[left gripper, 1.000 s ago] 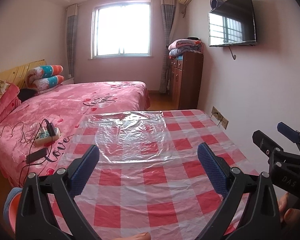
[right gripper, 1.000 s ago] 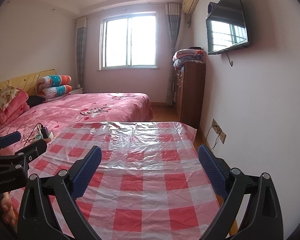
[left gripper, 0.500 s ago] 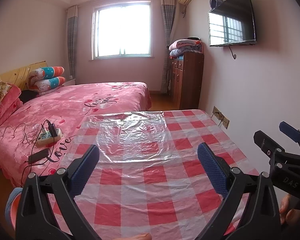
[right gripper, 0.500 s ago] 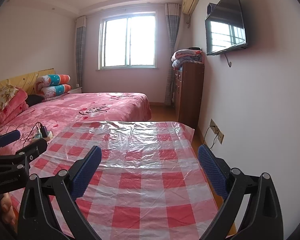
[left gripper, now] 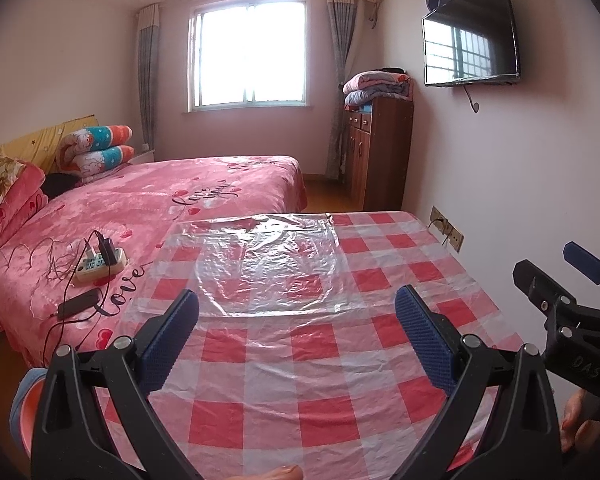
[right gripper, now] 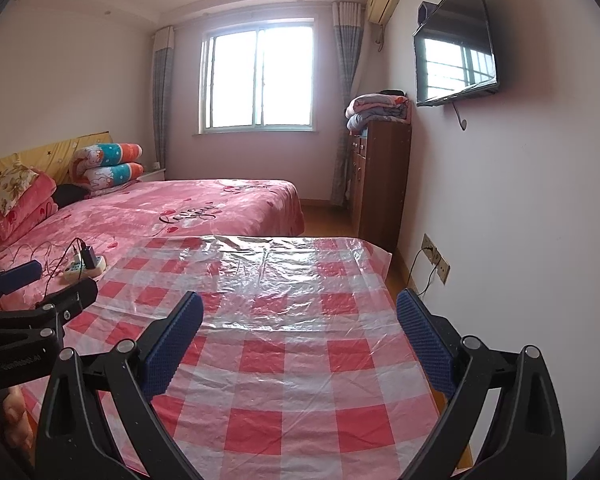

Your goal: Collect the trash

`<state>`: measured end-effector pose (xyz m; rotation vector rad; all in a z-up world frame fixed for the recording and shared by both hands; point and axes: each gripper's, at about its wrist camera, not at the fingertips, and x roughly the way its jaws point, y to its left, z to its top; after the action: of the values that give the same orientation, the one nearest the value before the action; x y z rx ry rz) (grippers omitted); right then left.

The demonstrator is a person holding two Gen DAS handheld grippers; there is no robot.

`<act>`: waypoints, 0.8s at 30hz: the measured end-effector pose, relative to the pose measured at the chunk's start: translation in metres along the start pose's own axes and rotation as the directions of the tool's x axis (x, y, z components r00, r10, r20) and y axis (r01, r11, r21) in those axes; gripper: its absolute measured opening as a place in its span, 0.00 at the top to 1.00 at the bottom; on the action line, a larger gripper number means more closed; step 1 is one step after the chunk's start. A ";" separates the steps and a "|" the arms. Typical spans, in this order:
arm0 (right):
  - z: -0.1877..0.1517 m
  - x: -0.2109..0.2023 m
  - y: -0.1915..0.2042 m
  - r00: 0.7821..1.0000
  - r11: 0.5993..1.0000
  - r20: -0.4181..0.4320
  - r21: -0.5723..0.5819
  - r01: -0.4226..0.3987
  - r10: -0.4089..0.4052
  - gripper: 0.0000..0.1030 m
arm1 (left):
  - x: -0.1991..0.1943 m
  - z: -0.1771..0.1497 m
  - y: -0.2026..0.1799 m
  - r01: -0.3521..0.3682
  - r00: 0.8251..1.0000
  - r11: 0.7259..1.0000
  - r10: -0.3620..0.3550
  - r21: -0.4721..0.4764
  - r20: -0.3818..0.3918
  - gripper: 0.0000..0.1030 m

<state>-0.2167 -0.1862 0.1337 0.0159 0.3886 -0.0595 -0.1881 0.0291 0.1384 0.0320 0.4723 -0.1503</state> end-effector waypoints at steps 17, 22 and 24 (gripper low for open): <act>-0.015 0.037 0.002 0.996 0.999 -0.078 0.022 -0.037 0.038 0.07 | 0.036 -0.009 0.005 -0.017 0.998 1.000 0.017 -0.004 -0.066 0.04; -0.027 0.075 -0.001 0.984 0.998 -0.171 0.048 -0.050 0.057 0.07 | 0.074 -0.021 0.009 -0.035 0.987 0.999 0.031 -0.022 -0.161 0.04; -0.034 0.096 -0.001 0.972 0.997 -0.228 0.059 -0.049 0.061 0.07 | 0.093 -0.029 0.011 -0.048 0.976 0.998 0.041 -0.030 -0.214 0.04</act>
<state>-0.1412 -0.1919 0.0664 0.0865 0.6177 -0.0129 -0.1177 0.0288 0.0705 0.0246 0.6881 -0.0949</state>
